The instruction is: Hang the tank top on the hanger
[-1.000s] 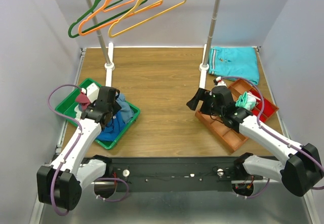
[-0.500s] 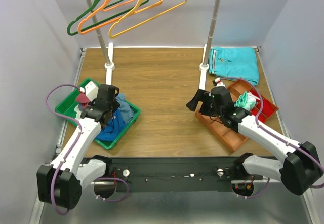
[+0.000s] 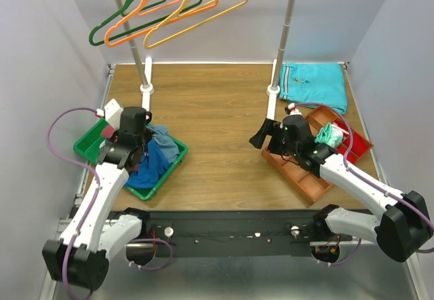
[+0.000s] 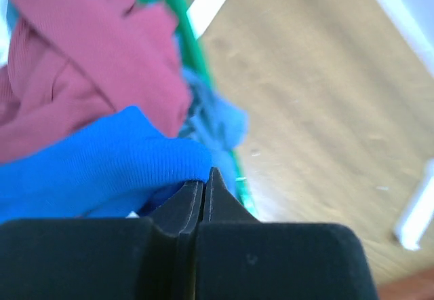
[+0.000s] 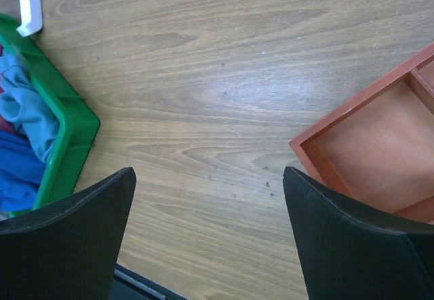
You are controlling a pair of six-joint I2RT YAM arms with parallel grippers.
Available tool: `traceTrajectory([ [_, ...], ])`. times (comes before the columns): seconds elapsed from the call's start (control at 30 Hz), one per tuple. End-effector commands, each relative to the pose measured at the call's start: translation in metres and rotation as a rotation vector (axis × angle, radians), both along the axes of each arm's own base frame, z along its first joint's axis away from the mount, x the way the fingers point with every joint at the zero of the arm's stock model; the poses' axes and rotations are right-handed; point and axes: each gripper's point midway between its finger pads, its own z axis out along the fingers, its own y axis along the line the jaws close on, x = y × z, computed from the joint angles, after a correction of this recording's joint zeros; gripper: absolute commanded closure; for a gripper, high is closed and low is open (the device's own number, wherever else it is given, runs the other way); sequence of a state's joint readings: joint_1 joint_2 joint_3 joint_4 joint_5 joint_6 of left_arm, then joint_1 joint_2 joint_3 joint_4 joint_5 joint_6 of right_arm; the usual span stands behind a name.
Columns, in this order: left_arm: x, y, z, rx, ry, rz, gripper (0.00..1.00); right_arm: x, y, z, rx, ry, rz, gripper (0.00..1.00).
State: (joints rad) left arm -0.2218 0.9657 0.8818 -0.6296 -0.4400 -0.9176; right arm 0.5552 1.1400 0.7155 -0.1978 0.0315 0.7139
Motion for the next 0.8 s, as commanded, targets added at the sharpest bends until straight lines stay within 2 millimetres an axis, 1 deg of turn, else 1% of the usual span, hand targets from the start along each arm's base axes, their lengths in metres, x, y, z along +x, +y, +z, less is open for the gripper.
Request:
traceTrajectory([
  [0.0, -0.015, 0.001, 0.076, 0.013, -0.197, -0.079, 1.00, 0.002, 0.000, 0.026, 0.009, -0.049, 0.007, 0.04],
  [0.03, -0.018, 0.001, 0.093, 0.012, -0.235, -0.087, 1.00, 0.003, 0.001, 0.030, 0.014, -0.052, 0.007, 0.04],
  [0.07, -0.025, 0.003, 0.104, 0.022, -0.257, -0.094, 1.00, 0.003, 0.003, 0.032, 0.016, -0.056, 0.013, 0.04],
  [0.1, -0.029, 0.004, 0.113, 0.024, -0.275, -0.096, 1.00, 0.003, 0.005, 0.035, 0.022, -0.060, 0.018, 0.03],
  [0.13, -0.033, 0.006, 0.133, 0.024, -0.318, -0.097, 1.00, 0.006, 0.006, 0.040, 0.028, -0.068, 0.018, 0.03],
  [0.2, -0.042, 0.010, 0.152, 0.042, -0.353, -0.101, 1.00, 0.008, 0.009, 0.044, 0.034, -0.072, 0.025, 0.04],
  [0.23, -0.047, 0.011, 0.174, 0.042, -0.403, -0.100, 1.00, 0.010, 0.010, 0.048, 0.039, -0.078, 0.029, 0.04],
  [0.27, -0.050, 0.012, 0.185, 0.045, -0.428, -0.102, 1.00, 0.012, 0.013, 0.054, 0.045, -0.090, 0.033, 0.03],
  [0.3, -0.053, 0.014, 0.194, 0.054, -0.441, -0.101, 1.00, 0.015, 0.014, 0.055, 0.044, -0.091, 0.034, 0.04],
  [0.33, -0.058, 0.016, 0.214, 0.054, -0.486, -0.098, 1.00, 0.016, 0.015, 0.057, 0.046, -0.093, 0.038, 0.03],
  [0.37, -0.059, 0.015, 0.224, 0.056, -0.507, -0.105, 1.00, 0.019, 0.018, 0.063, 0.048, -0.104, 0.040, 0.03],
  [0.43, -0.060, 0.015, 0.247, 0.063, -0.561, -0.113, 1.00, 0.023, 0.020, 0.065, 0.049, -0.102, 0.039, 0.03],
  [0.47, -0.061, 0.014, 0.265, 0.063, -0.602, -0.119, 1.00, 0.025, 0.021, 0.067, 0.053, -0.107, 0.036, 0.04],
  [0.5, -0.060, 0.010, 0.281, 0.055, -0.652, -0.141, 1.00, 0.028, 0.024, 0.074, 0.064, -0.118, 0.039, 0.04],
  [0.53, -0.060, 0.009, 0.292, 0.064, -0.678, -0.153, 1.00, 0.032, 0.026, 0.075, 0.066, -0.121, 0.039, 0.03],
  [0.57, -0.060, 0.008, 0.313, 0.061, -0.720, -0.153, 1.00, 0.034, 0.027, 0.077, 0.069, -0.121, 0.038, 0.04],
  [0.6, -0.061, 0.007, 0.328, 0.059, -0.757, -0.158, 1.00, 0.034, 0.034, 0.086, 0.091, -0.123, 0.066, 0.03],
  [0.63, -0.062, 0.004, 0.340, 0.056, -0.786, -0.179, 1.00, 0.036, 0.037, 0.087, 0.090, -0.120, 0.071, 0.03],
  [0.67, -0.064, 0.002, 0.362, 0.057, -0.832, -0.188, 1.00, 0.037, 0.038, 0.087, 0.087, -0.115, 0.073, 0.04],
  [0.7, -0.066, 0.000, 0.377, 0.051, -0.877, -0.199, 1.00, 0.039, 0.039, 0.091, 0.087, -0.119, 0.076, 0.04],
  [0.73, -0.068, -0.005, 0.389, 0.046, -0.909, -0.230, 1.00, 0.042, 0.040, 0.099, 0.091, -0.132, 0.075, 0.04],
  [0.77, -0.072, -0.009, 0.409, 0.045, -0.959, -0.252, 1.00, 0.044, 0.041, 0.100, 0.088, -0.131, 0.074, 0.03],
])
